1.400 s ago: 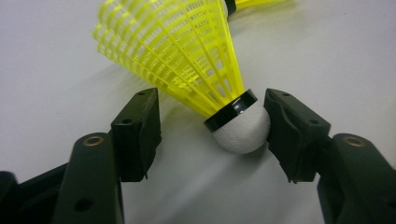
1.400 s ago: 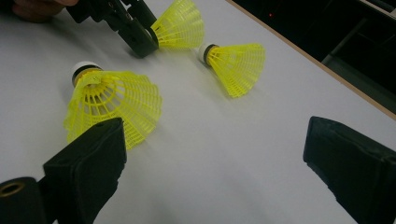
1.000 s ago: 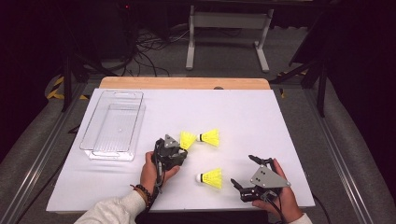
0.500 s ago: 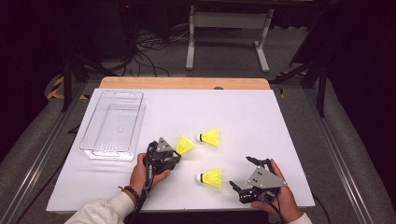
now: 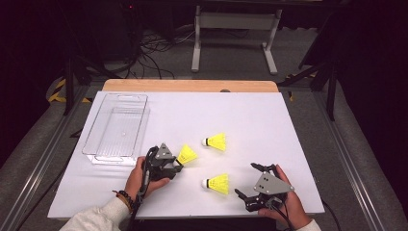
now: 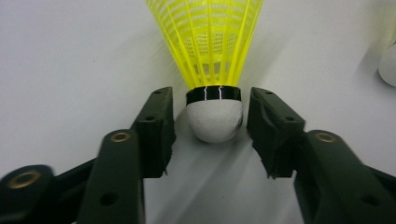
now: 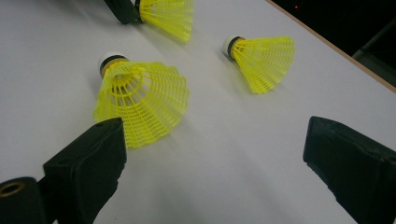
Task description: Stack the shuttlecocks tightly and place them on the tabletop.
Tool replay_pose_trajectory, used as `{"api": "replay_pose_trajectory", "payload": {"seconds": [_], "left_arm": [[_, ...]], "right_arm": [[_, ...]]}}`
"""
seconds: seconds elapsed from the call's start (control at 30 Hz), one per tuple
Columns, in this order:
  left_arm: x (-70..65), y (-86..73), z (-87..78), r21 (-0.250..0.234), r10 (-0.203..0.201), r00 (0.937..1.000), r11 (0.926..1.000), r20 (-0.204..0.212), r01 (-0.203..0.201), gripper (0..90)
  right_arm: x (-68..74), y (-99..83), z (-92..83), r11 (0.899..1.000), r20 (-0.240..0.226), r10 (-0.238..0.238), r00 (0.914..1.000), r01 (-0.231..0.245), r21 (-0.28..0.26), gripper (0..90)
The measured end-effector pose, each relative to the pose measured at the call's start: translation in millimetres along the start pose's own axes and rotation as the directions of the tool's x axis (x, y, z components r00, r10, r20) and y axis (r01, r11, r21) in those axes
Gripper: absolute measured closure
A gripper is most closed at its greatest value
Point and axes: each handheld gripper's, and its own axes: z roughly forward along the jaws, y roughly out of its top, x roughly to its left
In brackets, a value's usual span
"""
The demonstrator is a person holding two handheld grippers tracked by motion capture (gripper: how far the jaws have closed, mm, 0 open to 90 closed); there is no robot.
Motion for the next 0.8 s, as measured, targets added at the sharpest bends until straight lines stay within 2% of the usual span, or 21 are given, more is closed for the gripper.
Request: {"api": "replay_pose_trajectory", "payload": {"seconds": [0.07,0.1,0.13,0.3,0.37,0.53,0.67,0.7,0.77,0.8], "left_arm": [[0.0,1.9,1.2,-0.002,0.002,1.0,1.0,-0.004,-0.002,44.1],[0.4,4.0,2.2,-0.006,0.007,1.0,1.0,-0.003,-0.007,44.1],[0.4,9.7,4.2,-0.009,0.012,0.9998,0.9999,-0.013,-0.012,37.0],[-0.9,18.7,8.9,-0.005,0.041,0.9991,0.9991,-0.006,-0.041,35.0],[-2.0,23.2,12.3,-0.001,0.068,0.9976,0.9977,-0.005,-0.068,38.4],[1.0,27.9,19.2,0.026,0.047,0.9986,0.9986,-0.023,-0.046,44.0],[0.6,28.1,19.9,0.037,0.077,0.997,0.9963,0.01,-0.078,51.9],[0.1,28.4,19.1,0.042,0.099,0.995,0.9942,0.014,-0.099,53.2],[-1.3,28.6,16.9,0.057,0.143,0.9885,0.9877,0.049,-0.146,54.4],[-2.2,28.5,14.8,0.065,0.171,0.9825,0.9822,0.073,-0.176,54.1]], "right_arm": [[0.1,-0.2,0.0,1.0,-0.001,0.001,1.0,-0.001,0.003,6.8],[-0.2,-0.5,0.0,1.0,-0.009,0.003,1.0,-0.003,0.003,6.9],[-0.4,-0.9,0.0,1.0,-0.02,0.005,0.9998,-0.005,-0.001,6.9],[0.0,-0.9,-0.4,1.0,-0.025,0.003,0.9997,-0.003,0.002,7.0],[-0.4,-0.8,-0.2,1.0,-0.025,0.001,0.9997,0.0,0.002,7.0],[0.4,-0.7,-0.5,1.0,-0.024,-0.006,0.9997,0.006,0.004,7.1],[0.3,-1.0,-0.5,1.0,-0.025,-0.006,0.9997,0.006,0.004,7.1],[0.1,-1.1,-0.6,1.0,-0.026,-0.005,0.9997,0.005,0.004,7.1],[-0.1,-1.3,-0.9,1.0,-0.022,-0.004,0.9997,0.004,0.004,7.1],[-0.2,-1.3,-1.1,1.0,-0.023,-0.003,0.9997,0.003,0.003,7.0]]}}
